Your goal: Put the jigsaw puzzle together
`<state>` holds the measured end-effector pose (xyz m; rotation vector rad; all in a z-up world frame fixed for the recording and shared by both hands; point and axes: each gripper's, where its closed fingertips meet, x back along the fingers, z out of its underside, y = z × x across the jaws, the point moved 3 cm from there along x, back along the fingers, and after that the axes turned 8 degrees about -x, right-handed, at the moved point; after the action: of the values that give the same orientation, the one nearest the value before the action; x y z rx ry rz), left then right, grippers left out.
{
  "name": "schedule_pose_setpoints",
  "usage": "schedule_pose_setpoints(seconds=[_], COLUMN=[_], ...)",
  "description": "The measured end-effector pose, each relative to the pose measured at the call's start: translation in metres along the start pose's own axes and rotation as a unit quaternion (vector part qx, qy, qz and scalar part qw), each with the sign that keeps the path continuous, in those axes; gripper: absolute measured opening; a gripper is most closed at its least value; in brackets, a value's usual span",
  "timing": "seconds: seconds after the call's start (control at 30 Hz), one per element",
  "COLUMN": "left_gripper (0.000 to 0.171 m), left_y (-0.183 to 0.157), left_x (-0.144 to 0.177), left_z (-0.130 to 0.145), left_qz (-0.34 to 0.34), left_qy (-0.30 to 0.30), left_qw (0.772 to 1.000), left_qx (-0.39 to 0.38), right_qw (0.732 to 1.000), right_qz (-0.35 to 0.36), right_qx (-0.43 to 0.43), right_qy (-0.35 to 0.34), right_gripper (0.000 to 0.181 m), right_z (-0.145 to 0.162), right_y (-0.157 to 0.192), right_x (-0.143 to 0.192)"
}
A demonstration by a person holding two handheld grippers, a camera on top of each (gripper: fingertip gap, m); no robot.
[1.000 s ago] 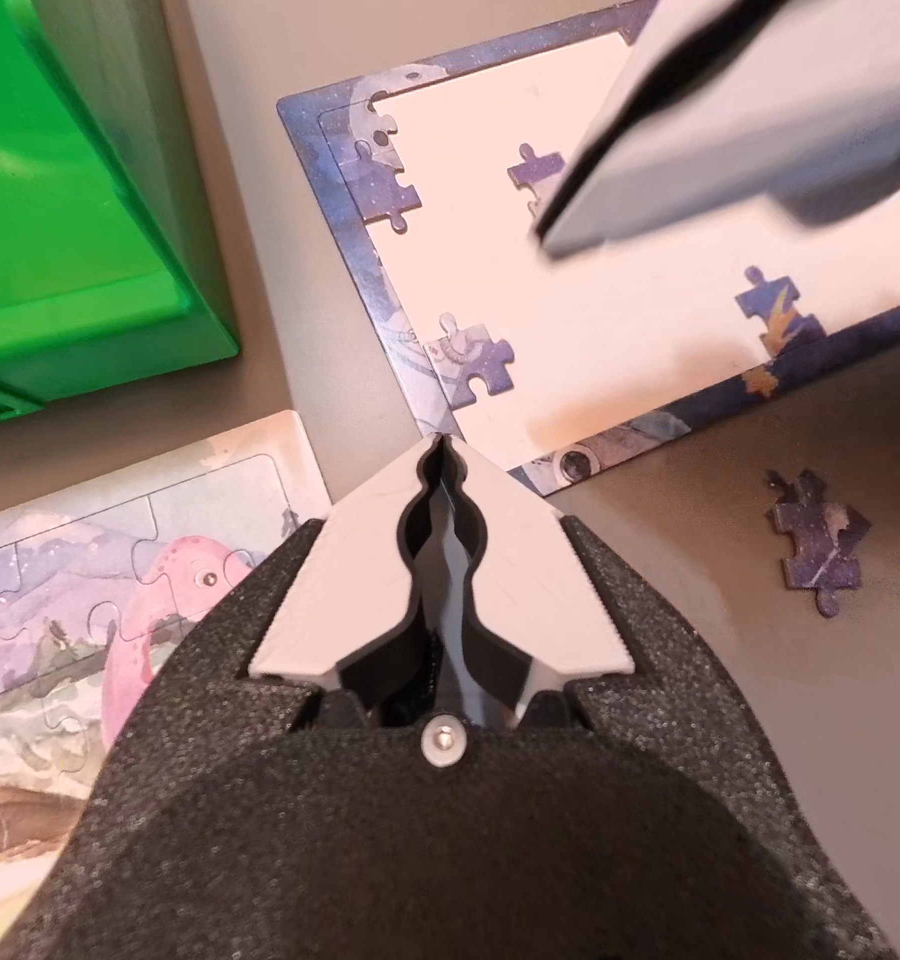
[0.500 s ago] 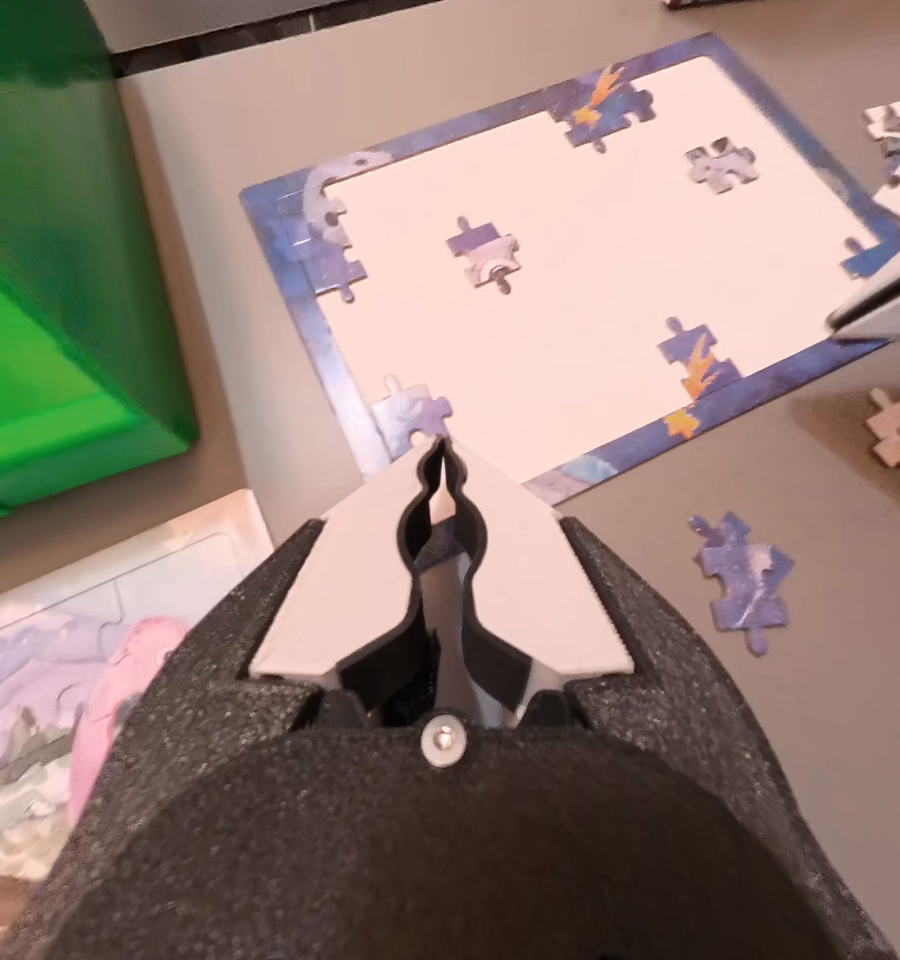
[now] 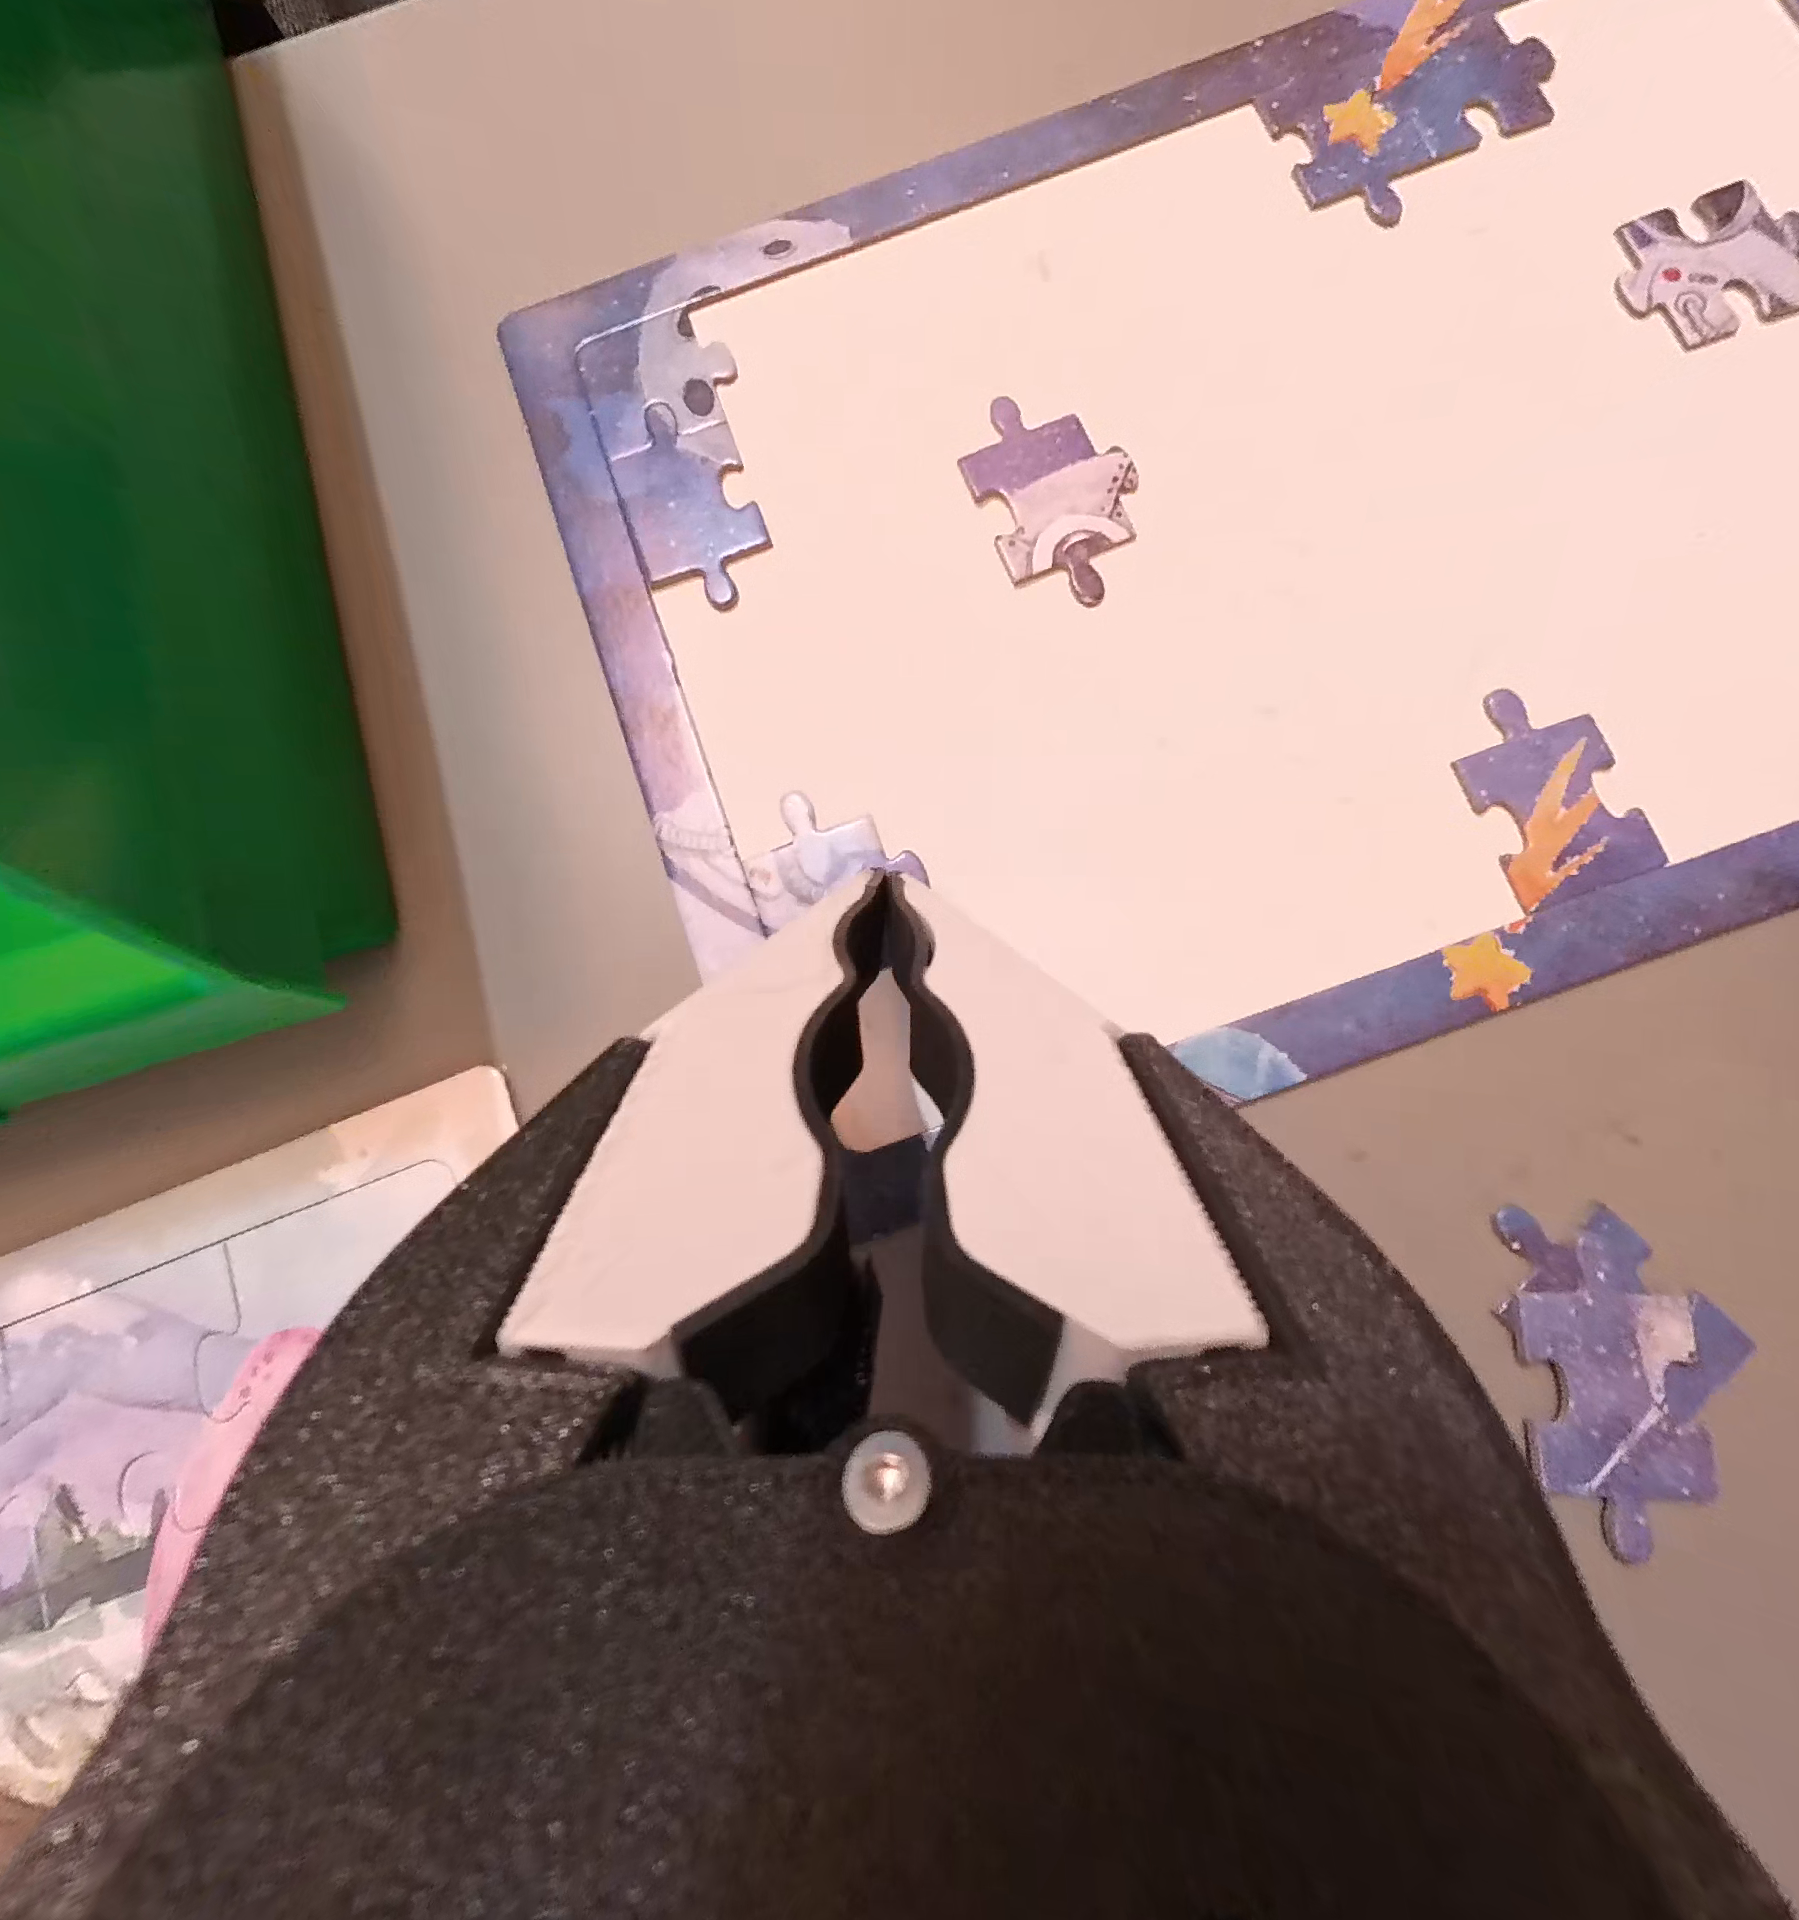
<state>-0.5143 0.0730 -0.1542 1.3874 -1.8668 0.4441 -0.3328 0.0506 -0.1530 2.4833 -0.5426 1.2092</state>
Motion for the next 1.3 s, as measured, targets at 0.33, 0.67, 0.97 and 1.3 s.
schedule_pose_setpoints(seconds=[0.33,0.67,0.97,1.3], left_gripper=[0.001,0.012,0.020,0.020], left_y=[-0.008,-0.075,-0.118,-0.116], left_x=[0.037,0.124,0.109,0.108], left_z=[-0.024,-0.018,-0.004,-0.006], left_qz=[0.005,0.041,0.004,-0.038], left_qy=[-0.074,-0.158,-0.192,-0.236], left_qw=[0.997,0.987,0.980,0.968], left_qx=[-0.002,-0.012,-0.049,-0.073], right_qw=[0.998,0.901,0.936,0.993], right_qz=[-0.003,0.223,0.247,0.044], right_qx=[-0.017,-0.029,-0.191,-0.108], right_qy=[-0.066,-0.370,-0.164,-0.037], right_gripper=[0.000,0.010,0.049,0.010], right_z=[-0.016,0.013,0.199,0.223], right_y=[-0.014,-0.046,-0.041,0.023], right_x=[0.034,0.257,0.213,0.189])
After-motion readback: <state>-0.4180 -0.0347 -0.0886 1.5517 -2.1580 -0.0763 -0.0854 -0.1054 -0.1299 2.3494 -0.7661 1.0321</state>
